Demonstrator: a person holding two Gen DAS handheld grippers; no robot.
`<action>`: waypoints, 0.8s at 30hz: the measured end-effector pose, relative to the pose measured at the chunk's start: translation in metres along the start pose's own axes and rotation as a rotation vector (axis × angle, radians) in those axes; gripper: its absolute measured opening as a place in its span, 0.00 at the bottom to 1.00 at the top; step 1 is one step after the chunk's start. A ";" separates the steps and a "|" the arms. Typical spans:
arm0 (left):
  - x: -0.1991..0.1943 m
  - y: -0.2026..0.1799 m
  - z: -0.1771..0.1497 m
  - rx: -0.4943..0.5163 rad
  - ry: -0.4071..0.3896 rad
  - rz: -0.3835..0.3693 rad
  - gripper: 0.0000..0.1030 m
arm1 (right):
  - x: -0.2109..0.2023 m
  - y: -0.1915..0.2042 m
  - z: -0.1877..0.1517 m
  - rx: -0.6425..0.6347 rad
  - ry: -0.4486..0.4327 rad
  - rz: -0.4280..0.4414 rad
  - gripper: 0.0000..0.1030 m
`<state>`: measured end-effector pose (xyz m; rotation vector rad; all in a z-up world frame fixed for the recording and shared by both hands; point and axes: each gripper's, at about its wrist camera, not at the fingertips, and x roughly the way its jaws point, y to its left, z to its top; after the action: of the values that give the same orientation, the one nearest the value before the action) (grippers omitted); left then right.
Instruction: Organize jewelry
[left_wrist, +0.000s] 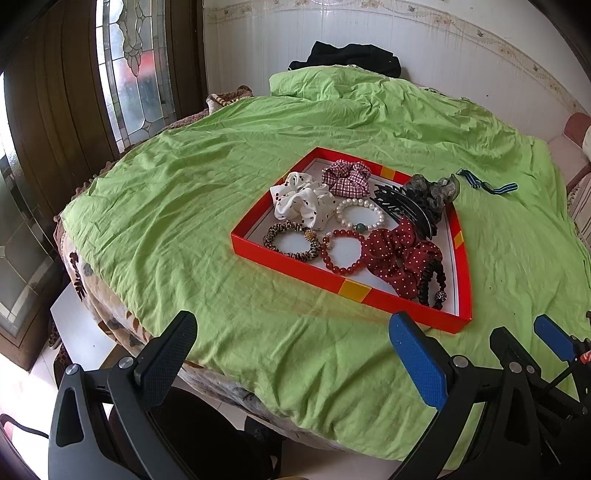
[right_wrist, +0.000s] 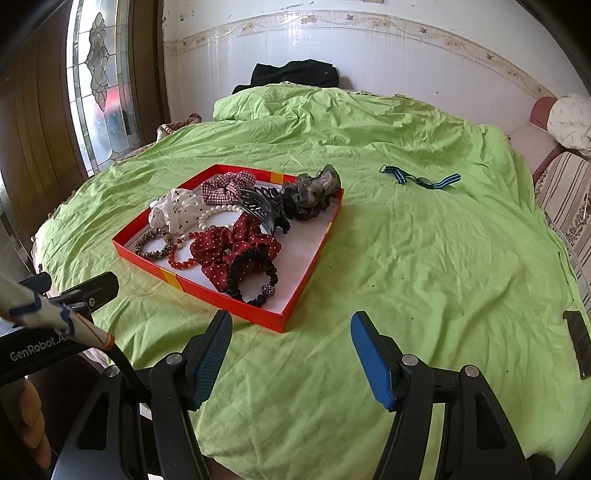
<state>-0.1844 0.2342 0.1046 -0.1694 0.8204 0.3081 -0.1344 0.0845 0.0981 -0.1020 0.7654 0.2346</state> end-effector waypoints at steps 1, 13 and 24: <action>0.000 0.000 0.000 0.001 0.000 0.000 1.00 | 0.000 0.000 0.000 -0.002 -0.001 -0.001 0.69; 0.005 0.005 0.000 -0.002 0.006 0.007 1.00 | 0.004 0.005 -0.003 -0.018 0.002 -0.001 0.70; -0.019 -0.002 0.021 0.003 -0.071 0.057 1.00 | -0.006 -0.009 -0.006 0.018 -0.033 0.082 0.70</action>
<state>-0.1813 0.2344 0.1330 -0.1315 0.7559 0.3647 -0.1398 0.0743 0.0981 -0.0496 0.7396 0.3065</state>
